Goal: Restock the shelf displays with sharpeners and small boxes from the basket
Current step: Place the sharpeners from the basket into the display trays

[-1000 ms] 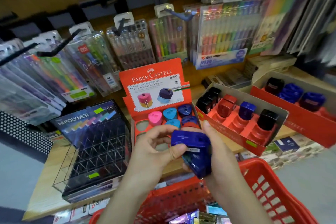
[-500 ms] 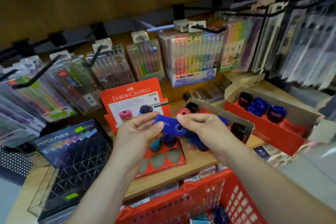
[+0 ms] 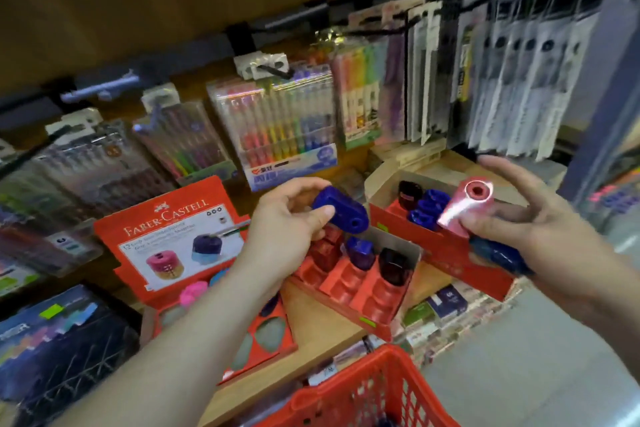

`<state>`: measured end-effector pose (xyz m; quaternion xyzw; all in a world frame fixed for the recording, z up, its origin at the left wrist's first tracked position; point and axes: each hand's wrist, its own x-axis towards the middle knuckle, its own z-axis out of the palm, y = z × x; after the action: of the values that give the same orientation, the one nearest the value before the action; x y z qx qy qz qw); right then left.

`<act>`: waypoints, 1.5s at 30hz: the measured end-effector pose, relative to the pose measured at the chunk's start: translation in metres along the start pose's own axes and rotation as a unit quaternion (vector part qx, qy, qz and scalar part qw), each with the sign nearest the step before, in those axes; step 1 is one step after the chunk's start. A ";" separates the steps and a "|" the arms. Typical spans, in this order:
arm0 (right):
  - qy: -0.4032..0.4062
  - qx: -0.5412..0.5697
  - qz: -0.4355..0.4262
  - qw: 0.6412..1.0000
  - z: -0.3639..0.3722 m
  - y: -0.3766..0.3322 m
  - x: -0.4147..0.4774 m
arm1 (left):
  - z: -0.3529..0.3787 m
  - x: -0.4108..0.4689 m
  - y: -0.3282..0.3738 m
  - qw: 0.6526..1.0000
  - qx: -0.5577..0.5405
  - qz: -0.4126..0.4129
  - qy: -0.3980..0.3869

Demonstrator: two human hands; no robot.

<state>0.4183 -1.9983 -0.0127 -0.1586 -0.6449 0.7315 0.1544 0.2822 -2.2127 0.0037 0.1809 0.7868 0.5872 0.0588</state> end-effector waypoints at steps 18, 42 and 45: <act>0.232 0.026 -0.030 0.972 -0.058 0.035 -0.023 | 0.047 0.025 0.005 0.974 0.191 0.116 -0.043; 0.031 0.143 0.096 0.985 0.027 0.065 -0.033 | 0.034 -0.034 -0.068 0.904 0.401 0.138 -0.049; 0.032 0.137 0.095 0.986 0.033 0.066 -0.034 | 0.036 -0.036 -0.056 0.896 0.433 0.094 -0.015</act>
<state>0.4336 -2.0501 -0.0734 -0.2197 -0.5153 0.8188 0.1254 0.3143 -2.2062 -0.0648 0.2699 0.9418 0.1883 -0.0693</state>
